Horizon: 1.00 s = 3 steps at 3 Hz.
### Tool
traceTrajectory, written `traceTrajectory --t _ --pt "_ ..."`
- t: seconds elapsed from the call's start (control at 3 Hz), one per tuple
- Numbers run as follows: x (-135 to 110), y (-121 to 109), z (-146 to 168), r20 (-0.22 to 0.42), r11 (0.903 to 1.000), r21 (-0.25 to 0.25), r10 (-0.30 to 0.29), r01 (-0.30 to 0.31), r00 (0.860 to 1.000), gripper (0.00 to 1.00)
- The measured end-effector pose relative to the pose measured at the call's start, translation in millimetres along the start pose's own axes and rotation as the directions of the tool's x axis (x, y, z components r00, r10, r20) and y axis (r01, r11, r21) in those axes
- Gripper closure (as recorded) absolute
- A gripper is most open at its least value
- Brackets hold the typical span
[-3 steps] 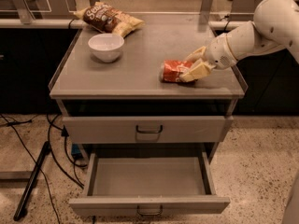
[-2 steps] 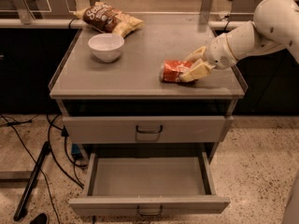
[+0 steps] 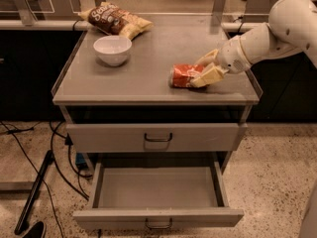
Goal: Pick coke can from middle drawer and place on counter
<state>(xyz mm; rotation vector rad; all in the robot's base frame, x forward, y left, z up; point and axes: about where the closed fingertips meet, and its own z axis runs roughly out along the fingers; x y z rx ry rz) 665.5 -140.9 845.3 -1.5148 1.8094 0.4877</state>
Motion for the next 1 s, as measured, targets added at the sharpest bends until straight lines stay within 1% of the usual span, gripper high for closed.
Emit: traceTrajectory --t 0.33,0.67,1.0 --pt "0.0 0.0 0.1 0.000 1.0000 0.000 0.000 0.000 1.000 0.04" --pt "0.0 0.1 0.3 0.000 1.0000 0.000 0.000 0.000 1.000 0.00" --pt "0.0 0.1 0.3 0.000 1.0000 0.000 0.000 0.000 1.000 0.00"
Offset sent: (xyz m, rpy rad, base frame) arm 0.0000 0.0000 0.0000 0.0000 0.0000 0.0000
